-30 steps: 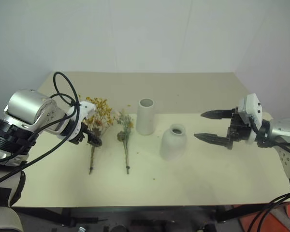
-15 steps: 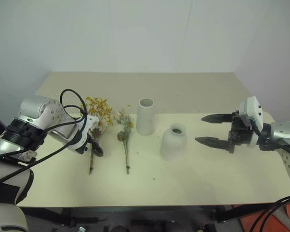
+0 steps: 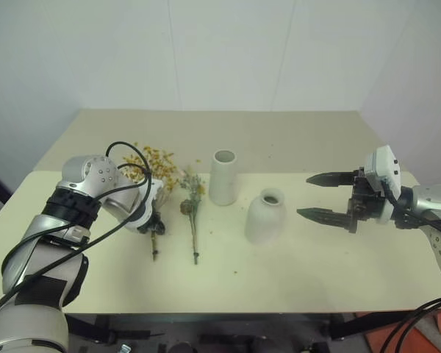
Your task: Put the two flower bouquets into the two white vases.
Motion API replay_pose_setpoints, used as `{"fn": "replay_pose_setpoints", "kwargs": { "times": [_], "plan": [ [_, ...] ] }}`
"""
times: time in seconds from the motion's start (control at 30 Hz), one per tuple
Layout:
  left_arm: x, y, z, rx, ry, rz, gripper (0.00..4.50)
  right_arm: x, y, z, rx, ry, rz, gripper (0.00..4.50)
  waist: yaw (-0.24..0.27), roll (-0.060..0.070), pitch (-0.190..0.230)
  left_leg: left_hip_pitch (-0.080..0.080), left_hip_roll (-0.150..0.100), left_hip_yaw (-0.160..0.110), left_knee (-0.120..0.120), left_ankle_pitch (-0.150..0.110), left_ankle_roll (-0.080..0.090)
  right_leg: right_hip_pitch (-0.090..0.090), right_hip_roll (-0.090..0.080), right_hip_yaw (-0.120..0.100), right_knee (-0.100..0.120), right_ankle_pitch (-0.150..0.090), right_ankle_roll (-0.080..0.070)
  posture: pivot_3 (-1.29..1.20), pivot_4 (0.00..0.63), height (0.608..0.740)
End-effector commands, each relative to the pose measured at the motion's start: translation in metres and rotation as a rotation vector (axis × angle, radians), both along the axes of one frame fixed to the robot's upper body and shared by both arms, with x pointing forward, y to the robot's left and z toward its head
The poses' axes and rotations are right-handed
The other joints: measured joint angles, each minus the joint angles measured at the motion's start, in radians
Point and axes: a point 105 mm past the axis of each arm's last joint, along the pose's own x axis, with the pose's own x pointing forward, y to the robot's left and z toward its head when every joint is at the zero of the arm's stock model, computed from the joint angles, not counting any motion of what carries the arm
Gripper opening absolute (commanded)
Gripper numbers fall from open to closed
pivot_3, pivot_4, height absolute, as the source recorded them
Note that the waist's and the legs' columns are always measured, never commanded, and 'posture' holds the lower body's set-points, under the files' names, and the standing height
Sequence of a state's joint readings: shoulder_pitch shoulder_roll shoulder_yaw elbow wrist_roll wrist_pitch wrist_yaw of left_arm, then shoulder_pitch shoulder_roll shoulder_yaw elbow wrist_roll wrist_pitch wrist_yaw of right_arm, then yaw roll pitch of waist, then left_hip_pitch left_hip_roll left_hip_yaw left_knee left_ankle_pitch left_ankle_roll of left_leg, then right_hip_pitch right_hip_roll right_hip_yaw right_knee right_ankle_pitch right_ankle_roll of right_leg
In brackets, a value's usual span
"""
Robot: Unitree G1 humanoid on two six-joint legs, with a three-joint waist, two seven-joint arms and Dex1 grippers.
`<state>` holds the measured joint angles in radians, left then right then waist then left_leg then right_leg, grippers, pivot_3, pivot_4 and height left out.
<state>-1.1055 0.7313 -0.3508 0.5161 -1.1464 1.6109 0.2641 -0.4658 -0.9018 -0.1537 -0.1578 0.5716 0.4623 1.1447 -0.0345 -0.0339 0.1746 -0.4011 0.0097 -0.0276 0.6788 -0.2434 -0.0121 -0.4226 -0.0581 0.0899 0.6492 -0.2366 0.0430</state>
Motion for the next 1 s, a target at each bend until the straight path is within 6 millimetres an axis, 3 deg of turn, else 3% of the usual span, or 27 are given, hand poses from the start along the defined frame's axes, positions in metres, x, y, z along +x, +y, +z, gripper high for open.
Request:
{"fn": "replay_pose_setpoints", "kwargs": {
  "times": [0.03, 0.17, 0.3, 0.47, 0.63, 0.77, 0.87, 1.0],
  "plan": [
    [0.003, 0.005, -0.002, 0.007, -0.009, 0.039, 1.33, -0.004, 0.000, 0.012, 0.009, -0.050, 0.000, 4.50, 0.001, 0.000, 0.000, 0.001, 0.000, 0.000, 0.000, 0.000, 0.000, 0.001, 0.000, 0.000, 0.000, 0.000, 0.000, 0.00, 0.150, 0.740],
    [0.007, 0.006, 0.003, -0.001, -0.034, 0.051, 0.07, -0.005, -0.001, 0.013, 0.008, -0.055, -0.004, 4.50, 0.001, 0.000, 0.000, 0.001, -0.001, 0.000, 0.000, 0.000, -0.001, 0.001, 0.000, 0.000, 0.000, 0.000, 0.000, 0.00, 0.150, 0.740],
    [0.008, 0.013, 0.006, -0.014, -0.041, 0.086, 0.03, -0.005, -0.002, 0.013, 0.006, -0.057, -0.007, 4.50, 0.001, 0.000, 0.000, 0.000, -0.001, -0.001, 0.000, 0.000, -0.001, 0.001, 0.000, 0.000, 0.000, 0.000, 0.000, 0.00, 0.150, 0.740],
    [0.009, 0.041, 0.023, -0.005, -0.103, 0.189, 0.03, -0.001, -0.001, 0.012, 0.019, -0.061, 0.005, 4.50, -0.008, 0.000, 0.000, 0.000, -0.001, -0.001, 0.000, 0.000, -0.001, 0.000, -0.001, 0.000, 0.000, 0.000, 0.000, 0.00, 0.150, 0.740],
    [0.016, 0.059, 0.058, 0.024, -0.279, 0.278, 0.03, 0.008, 0.005, 0.012, 0.030, -0.056, 0.042, 4.50, -0.008, 0.000, 0.000, 0.000, -0.001, -0.001, 0.000, 0.000, -0.001, -0.001, -0.001, 0.000, 0.000, 0.000, 0.000, 0.00, 0.150, 0.740],
    [0.027, 0.058, 0.098, -0.004, -0.548, 0.301, 0.03, 0.018, 0.007, 0.020, 0.057, -0.048, 0.043, 4.50, 0.000, 0.000, 0.000, -0.001, -0.001, -0.001, 0.000, 0.001, -0.001, -0.001, -0.001, -0.001, 0.000, 0.001, 0.000, 0.00, 0.150, 0.740],
    [0.034, 0.046, 0.121, -0.013, -0.759, 0.234, 0.03, 0.024, 0.009, 0.031, 0.075, -0.065, 0.054, 4.50, 0.007, 0.000, 0.000, -0.002, -0.001, -0.001, 0.000, 0.001, -0.001, -0.001, -0.002, -0.001, 0.000, 0.001, 0.001, 0.00, 0.150, 0.740],
    [0.046, 0.014, 0.163, -0.169, -1.048, 0.120, 0.03, 0.038, 0.018, 0.042, 0.078, -0.072, 0.063, 4.50, 0.017, 0.000, 0.000, -0.002, -0.001, -0.001, 0.000, 0.001, -0.002, -0.001, -0.002, -0.001, -0.001, 0.002, 0.000, 0.00, 0.150, 0.740]
  ]
}}
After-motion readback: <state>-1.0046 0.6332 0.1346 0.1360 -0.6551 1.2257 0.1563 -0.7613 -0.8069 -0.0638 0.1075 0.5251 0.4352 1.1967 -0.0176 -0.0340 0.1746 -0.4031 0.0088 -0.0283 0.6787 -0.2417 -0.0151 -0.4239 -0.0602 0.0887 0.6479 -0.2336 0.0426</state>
